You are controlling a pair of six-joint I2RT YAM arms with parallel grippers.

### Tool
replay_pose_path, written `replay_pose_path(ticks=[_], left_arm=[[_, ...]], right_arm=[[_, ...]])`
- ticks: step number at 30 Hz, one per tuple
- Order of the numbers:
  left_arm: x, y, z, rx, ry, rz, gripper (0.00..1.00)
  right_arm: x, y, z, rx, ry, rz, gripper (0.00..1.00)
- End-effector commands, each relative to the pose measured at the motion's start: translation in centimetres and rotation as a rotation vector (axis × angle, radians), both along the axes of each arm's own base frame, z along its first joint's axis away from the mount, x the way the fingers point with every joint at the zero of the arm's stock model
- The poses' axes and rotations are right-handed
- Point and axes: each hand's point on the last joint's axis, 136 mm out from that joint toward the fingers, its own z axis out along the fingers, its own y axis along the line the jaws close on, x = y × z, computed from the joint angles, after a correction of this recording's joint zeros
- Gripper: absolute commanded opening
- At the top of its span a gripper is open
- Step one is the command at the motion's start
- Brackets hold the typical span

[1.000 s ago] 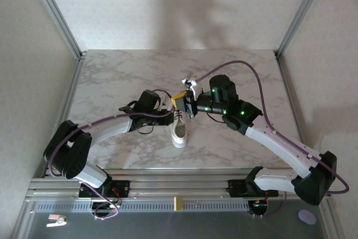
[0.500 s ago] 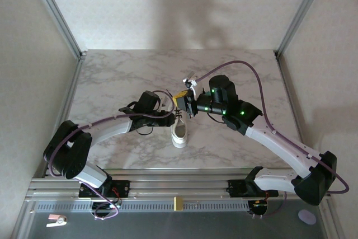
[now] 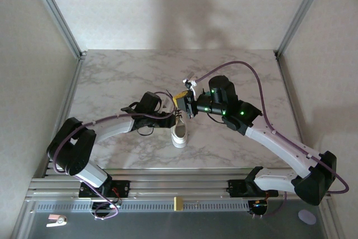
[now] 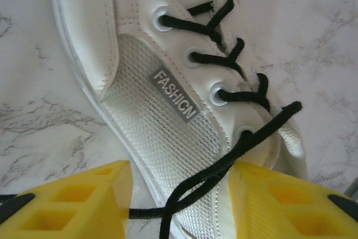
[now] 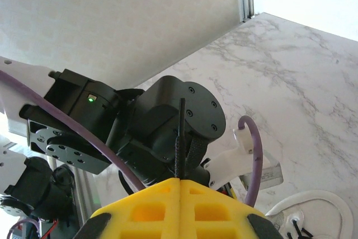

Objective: Tie the shoes

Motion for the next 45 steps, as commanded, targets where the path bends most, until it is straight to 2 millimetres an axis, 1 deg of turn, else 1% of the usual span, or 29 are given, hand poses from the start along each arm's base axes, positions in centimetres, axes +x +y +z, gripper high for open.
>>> replay_pose_path(ticks=[1, 3, 6, 10, 13, 17, 22, 27, 29, 32, 35, 43, 45], left_arm=[[-0.6, -0.9, 0.2, -0.035, 0.003, -0.034, 0.40], [-0.8, -1.0, 0.2, -0.036, 0.002, -0.038, 0.32], [-0.8, -1.0, 0.3, -0.035, 0.001, -0.038, 0.23], [-0.6, -0.7, 0.3, -0.018, -0.006, -0.024, 0.13], [-0.3, -0.5, 0.8, -0.015, -0.023, -0.013, 0.07], [0.4, -0.5, 1.8, -0.015, -0.061, 0.008, 0.00], [1.6, -0.4, 3.6, -0.026, -0.126, 0.042, 0.00], [2.4, -0.6, 5.4, -0.049, -0.186, 0.049, 0.00], [2.6, -0.8, 5.9, -0.055, -0.198, 0.046, 0.00], [2.6, -0.9, 5.9, -0.053, -0.196, 0.037, 0.00], [2.6, -1.0, 5.6, -0.050, -0.189, 0.034, 0.00], [2.5, -0.9, 5.5, -0.051, -0.187, 0.036, 0.00], [2.5, -0.9, 5.5, -0.051, -0.186, 0.035, 0.00]], right_arm=[[-0.2, 0.1, 0.1, 0.008, -0.002, 0.001, 0.00], [-0.2, 0.1, 0.0, 0.007, 0.002, 0.001, 0.00], [-0.1, 0.1, 0.0, 0.007, 0.001, -0.002, 0.00], [0.0, 0.0, 0.0, 0.005, 0.000, -0.011, 0.00], [0.6, -0.4, -0.2, -0.006, 0.003, -0.059, 0.00], [1.8, -1.3, -1.7, -0.053, 0.053, -0.155, 0.00], [2.4, -2.8, -5.3, -0.142, 0.163, -0.260, 0.00], [2.0, -3.4, -9.5, -0.205, 0.272, -0.274, 0.00], [1.7, -3.2, -10.8, -0.215, 0.315, -0.256, 0.00], [1.2, -2.9, -12.9, -0.248, 0.389, -0.215, 0.00], [1.1, -2.7, -14.8, -0.293, 0.451, -0.205, 0.00], [1.9, -2.6, -17.9, -0.374, 0.548, -0.259, 0.00], [2.0, -2.6, -18.3, -0.376, 0.558, -0.264, 0.00]])
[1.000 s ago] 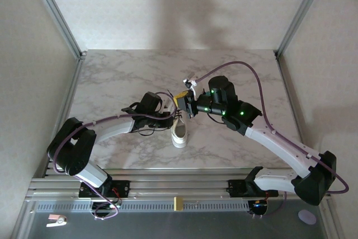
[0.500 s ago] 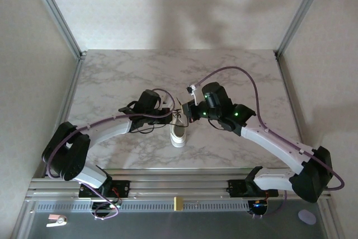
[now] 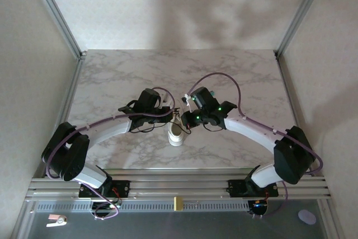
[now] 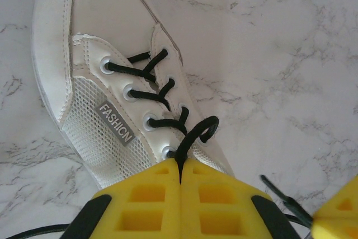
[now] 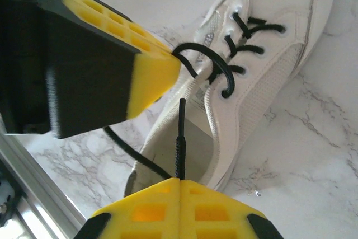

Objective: Tie the shoes

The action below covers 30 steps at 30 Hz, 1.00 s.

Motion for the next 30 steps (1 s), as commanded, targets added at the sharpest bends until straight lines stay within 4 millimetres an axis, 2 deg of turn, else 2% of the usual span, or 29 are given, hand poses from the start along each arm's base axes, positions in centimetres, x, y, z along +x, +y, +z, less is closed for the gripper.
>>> replay_pose_path(ticks=[1, 7, 16, 23, 30], left_arm=[[0.9, -0.5, 2.0, -0.021, -0.065, 0.002, 0.00], [0.8, -0.7, 2.0, -0.031, -0.064, -0.009, 0.00], [0.4, -0.9, 2.4, -0.047, -0.070, -0.021, 0.00], [0.2, -1.0, 2.2, -0.046, -0.065, -0.028, 0.00], [0.2, -1.0, 1.9, -0.044, -0.059, -0.028, 0.00]], right_arm=[[0.5, 0.2, 0.3, 0.010, 0.024, -0.028, 0.00], [0.9, 0.9, 0.0, 0.029, 0.029, -0.030, 0.00], [2.7, 2.2, 0.0, 0.055, 0.013, -0.073, 0.00], [3.9, 2.6, -0.9, 0.053, 0.011, -0.116, 0.00], [5.5, 2.8, -0.1, 0.114, -0.052, -0.180, 0.00]])
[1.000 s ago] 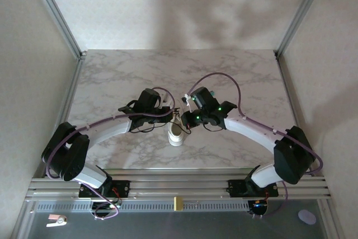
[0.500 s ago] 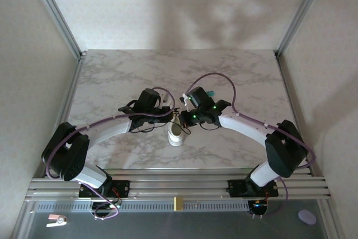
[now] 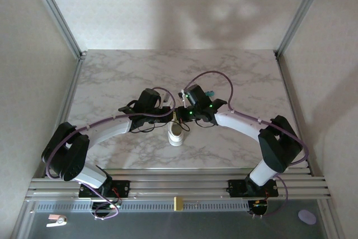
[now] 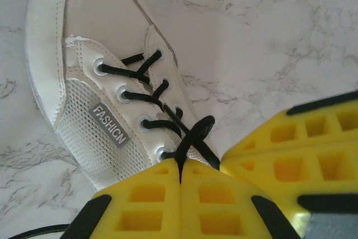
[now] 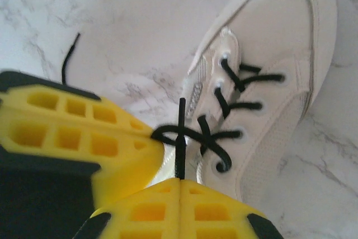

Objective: Tie the shoes

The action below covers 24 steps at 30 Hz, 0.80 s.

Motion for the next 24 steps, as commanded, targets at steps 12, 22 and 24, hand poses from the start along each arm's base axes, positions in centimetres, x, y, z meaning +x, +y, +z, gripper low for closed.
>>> replay_pose_path(ticks=[12, 22, 24], left_arm=[[0.2, -0.2, -0.2, -0.008, -0.015, 0.015, 0.00], [0.7, 0.4, -1.8, 0.038, 0.019, 0.062, 0.00], [0.8, 0.5, -1.8, 0.041, 0.019, 0.065, 0.00]], right_arm=[[2.1, 0.7, -1.3, 0.091, -0.050, -0.078, 0.00], [1.6, 0.6, -0.7, 0.111, -0.081, -0.047, 0.11], [1.3, 0.3, -0.2, 0.112, -0.100, -0.036, 0.18]])
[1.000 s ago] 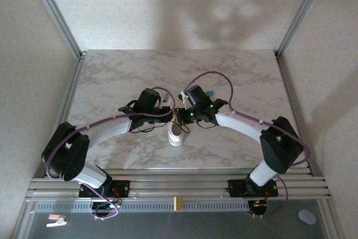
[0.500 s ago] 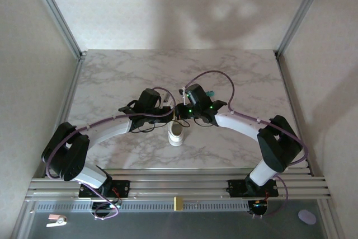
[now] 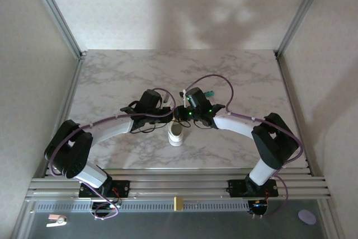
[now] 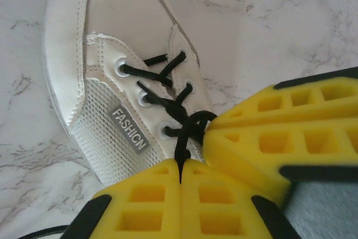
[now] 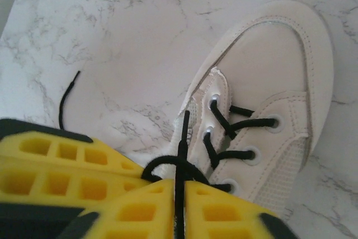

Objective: Tie the shoes

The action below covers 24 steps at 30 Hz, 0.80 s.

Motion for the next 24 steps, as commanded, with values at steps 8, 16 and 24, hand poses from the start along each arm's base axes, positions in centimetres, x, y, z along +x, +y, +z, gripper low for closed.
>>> replay_pose_path(ticks=[8, 16, 24], left_arm=[[0.3, 0.0, -0.5, 0.013, 0.005, 0.018, 0.00], [0.3, -0.1, -0.4, 0.011, 0.004, 0.012, 0.00], [0.4, -0.3, -0.4, 0.009, 0.006, 0.008, 0.00]], right_arm=[[-1.5, -1.0, 3.2, 0.044, -0.111, 0.070, 0.40], [-2.1, -4.4, 1.6, -0.055, -0.111, 0.103, 0.46], [-3.4, -4.2, 0.5, -0.059, -0.065, 0.195, 0.45]])
